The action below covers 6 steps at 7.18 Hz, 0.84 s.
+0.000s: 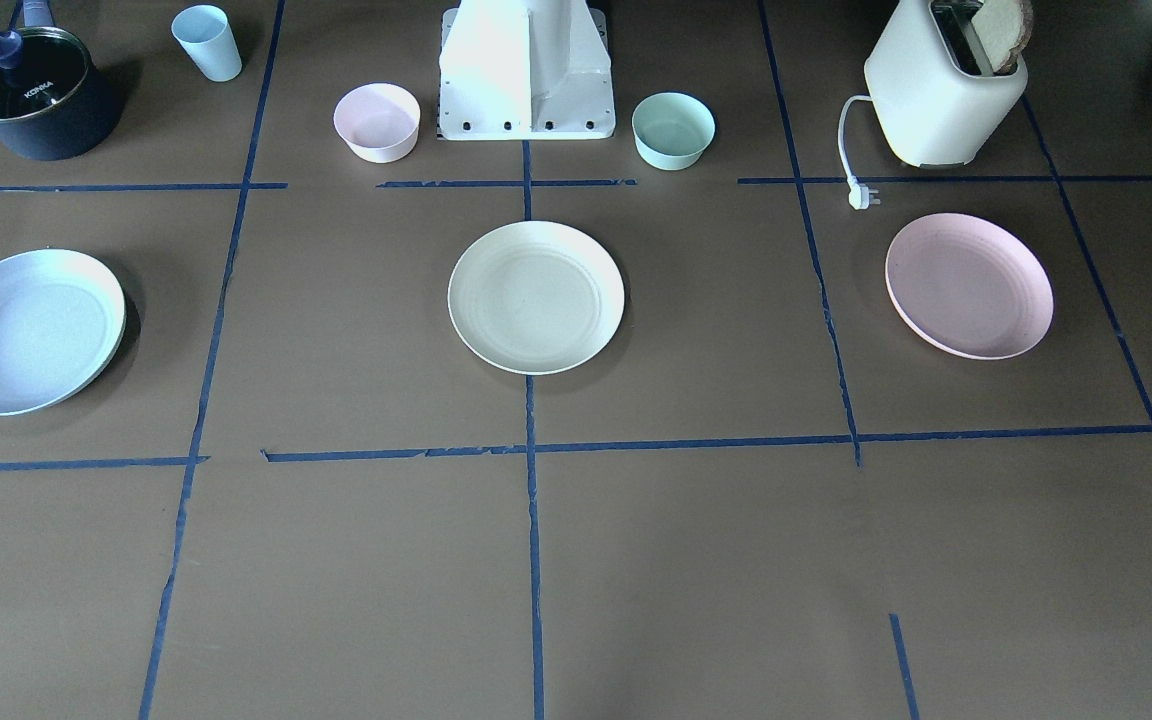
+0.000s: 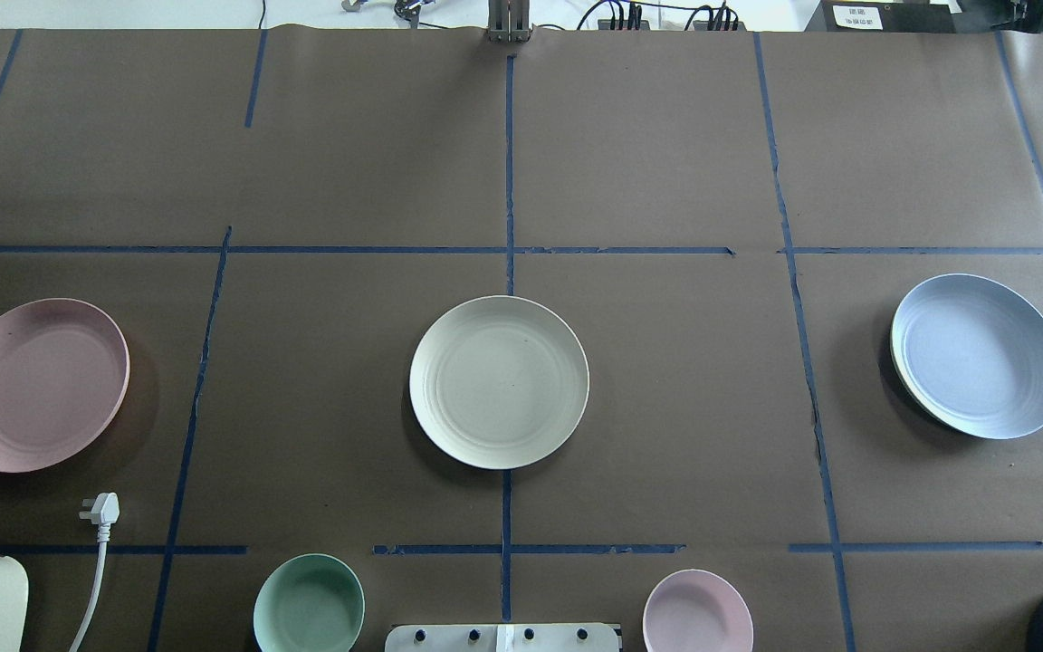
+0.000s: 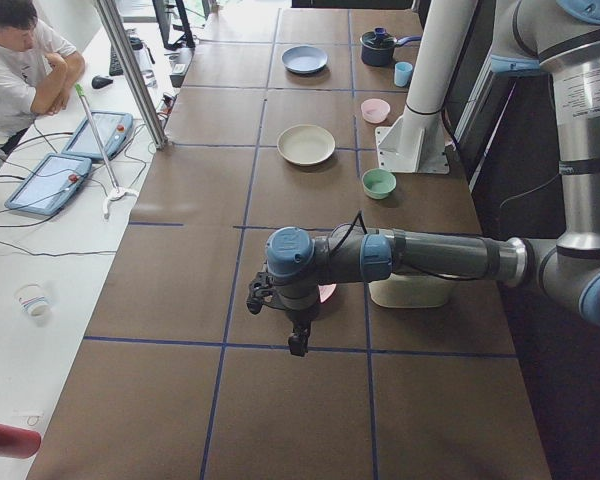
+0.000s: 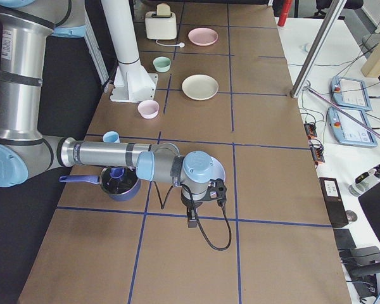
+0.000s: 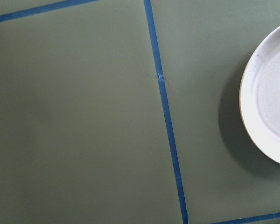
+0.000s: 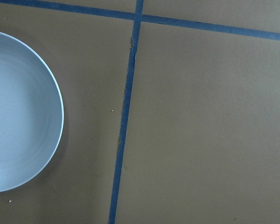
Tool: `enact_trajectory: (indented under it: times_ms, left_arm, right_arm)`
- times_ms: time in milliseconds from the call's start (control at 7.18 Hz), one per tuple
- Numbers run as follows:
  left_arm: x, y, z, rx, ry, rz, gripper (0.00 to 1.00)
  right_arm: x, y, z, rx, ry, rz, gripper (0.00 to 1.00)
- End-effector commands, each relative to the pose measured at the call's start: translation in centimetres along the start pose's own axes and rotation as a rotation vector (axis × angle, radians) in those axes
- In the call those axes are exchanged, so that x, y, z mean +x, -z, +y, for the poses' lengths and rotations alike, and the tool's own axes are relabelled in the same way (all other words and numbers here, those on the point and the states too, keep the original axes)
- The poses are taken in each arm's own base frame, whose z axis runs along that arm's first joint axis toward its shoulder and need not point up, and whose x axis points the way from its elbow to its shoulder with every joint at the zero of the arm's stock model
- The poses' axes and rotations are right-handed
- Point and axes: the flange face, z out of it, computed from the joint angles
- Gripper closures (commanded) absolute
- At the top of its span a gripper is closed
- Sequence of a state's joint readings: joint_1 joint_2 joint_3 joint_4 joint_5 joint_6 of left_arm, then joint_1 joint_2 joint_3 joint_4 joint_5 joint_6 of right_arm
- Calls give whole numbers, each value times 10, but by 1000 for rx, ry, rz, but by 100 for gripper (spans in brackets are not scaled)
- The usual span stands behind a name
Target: Stack three plates with pink and blue
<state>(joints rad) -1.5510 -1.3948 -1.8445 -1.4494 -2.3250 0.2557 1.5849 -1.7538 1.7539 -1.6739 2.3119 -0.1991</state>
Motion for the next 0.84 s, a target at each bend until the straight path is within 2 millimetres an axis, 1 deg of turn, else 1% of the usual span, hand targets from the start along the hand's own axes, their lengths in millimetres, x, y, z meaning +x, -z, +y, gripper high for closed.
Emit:
enact_trajectory:
  times_ms: [0, 139, 279, 418, 557, 697]
  left_arm:
    - [7, 9, -29, 100, -91, 25, 0]
    - [10, 2, -30, 107, -35, 98, 0]
    - [20, -9, -38, 123, -79, 94, 0]
    - [6, -27, -37, 129, -90, 94, 0]
    - [-8, -43, -41, 145, -75, 94, 0]
    - [-11, -53, -48, 162, -16, 100, 0]
  right_arm:
    - [4, -3, 1, -6, -7, -1, 0]
    - [3, -4, 0, -7, -6, -1, 0]
    - [3, -3, -1, -5, -3, -1, 0]
    - [2, -2, -2, -3, -4, -5, 0]
    - [1, -2, -3, 0, -3, -11, 0]
    - [2, -2, -2, -2, -4, -10, 0]
